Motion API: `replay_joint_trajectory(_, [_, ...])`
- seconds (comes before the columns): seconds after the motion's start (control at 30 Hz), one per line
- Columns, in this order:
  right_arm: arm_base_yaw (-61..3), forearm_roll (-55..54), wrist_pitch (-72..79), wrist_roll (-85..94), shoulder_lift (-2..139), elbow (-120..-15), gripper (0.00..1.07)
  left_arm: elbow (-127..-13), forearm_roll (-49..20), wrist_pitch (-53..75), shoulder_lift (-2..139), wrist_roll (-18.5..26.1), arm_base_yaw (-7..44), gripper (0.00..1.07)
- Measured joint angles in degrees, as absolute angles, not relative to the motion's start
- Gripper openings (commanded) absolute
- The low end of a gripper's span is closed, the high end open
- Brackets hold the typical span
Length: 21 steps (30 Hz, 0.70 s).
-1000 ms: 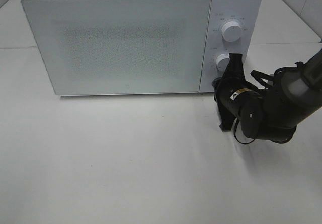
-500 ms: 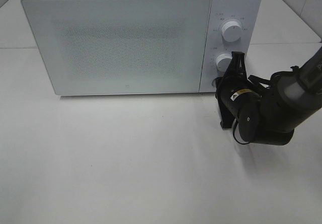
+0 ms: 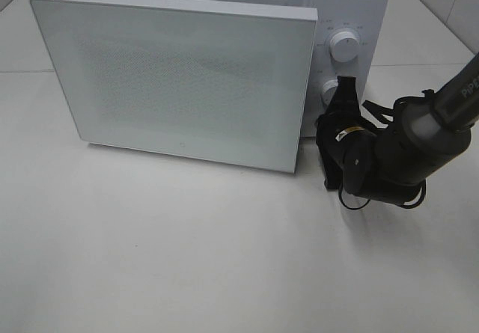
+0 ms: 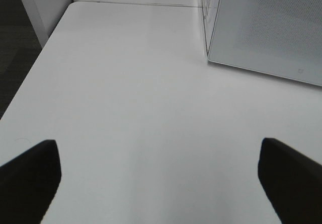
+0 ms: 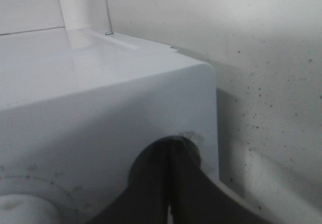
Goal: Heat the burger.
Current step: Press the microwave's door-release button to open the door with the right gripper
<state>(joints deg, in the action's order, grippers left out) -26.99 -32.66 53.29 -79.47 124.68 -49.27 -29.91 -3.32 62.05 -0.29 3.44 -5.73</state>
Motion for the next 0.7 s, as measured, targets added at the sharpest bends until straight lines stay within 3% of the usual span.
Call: replay_joint_trajectory(0.7, [-27.10,-30.77,54.14,-81.36,124.33,-48.19,0.00,-29.91,-3.32,62.05,-0.29,3.44,-5.73,1.00])
